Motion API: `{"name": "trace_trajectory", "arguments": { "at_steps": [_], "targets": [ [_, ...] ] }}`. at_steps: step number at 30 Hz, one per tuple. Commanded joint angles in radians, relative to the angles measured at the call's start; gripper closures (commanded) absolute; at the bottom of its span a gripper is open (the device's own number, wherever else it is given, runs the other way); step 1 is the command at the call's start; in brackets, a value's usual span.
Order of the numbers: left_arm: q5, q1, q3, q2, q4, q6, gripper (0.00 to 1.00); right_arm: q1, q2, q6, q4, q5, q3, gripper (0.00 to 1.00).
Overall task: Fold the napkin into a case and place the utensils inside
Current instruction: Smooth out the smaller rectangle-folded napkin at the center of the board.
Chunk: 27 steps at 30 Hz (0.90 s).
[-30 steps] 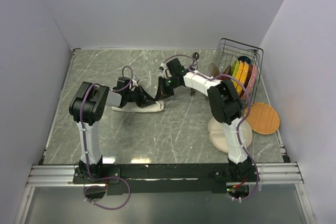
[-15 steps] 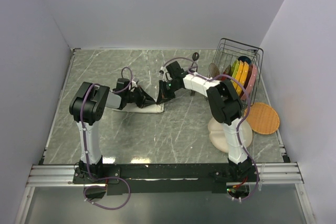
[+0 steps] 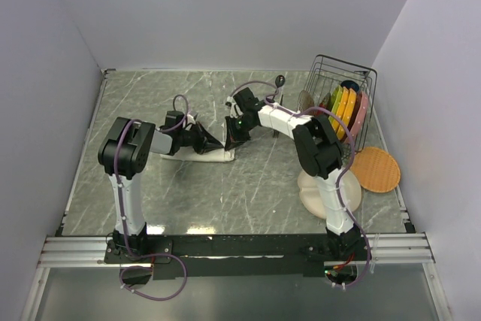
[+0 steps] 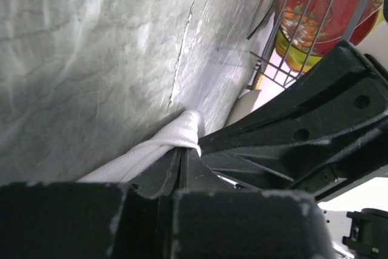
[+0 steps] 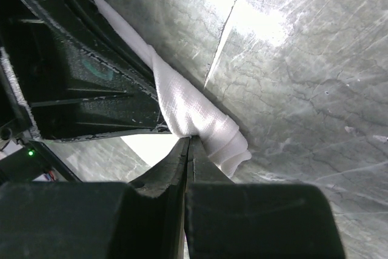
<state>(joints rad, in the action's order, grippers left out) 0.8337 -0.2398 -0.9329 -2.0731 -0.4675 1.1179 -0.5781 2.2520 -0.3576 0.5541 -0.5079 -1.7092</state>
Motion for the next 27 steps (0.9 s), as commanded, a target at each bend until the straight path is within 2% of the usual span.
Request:
{"name": "trace_trajectory", "arguments": {
  "at_steps": [1, 7, 11, 22, 27],
  "targets": [
    [0.076, 0.000, -0.029, 0.097, 0.056, -0.081, 0.98, 0.001, 0.064, 0.039, 0.044, 0.124, -0.010, 1.00],
    [0.091, 0.020, -0.011, 0.171, 0.107, -0.151, 0.99, 0.003, 0.069, 0.046, 0.047, 0.120, -0.032, 1.00],
    [0.076, 0.027, 0.000, 0.177, 0.208, -0.219, 0.99, 0.003, 0.067, 0.054, 0.055, 0.106, -0.055, 1.00],
    [-0.008, 0.028, -0.017, 0.084, 0.230, -0.265, 0.99, -0.003, 0.015, 0.062, 0.061, 0.074, -0.075, 1.00],
    [-0.019, 0.027, -0.027, 0.012, 0.207, -0.233, 0.99, -0.011, -0.046, 0.037, 0.018, -0.023, -0.051, 1.00]
  ]
}}
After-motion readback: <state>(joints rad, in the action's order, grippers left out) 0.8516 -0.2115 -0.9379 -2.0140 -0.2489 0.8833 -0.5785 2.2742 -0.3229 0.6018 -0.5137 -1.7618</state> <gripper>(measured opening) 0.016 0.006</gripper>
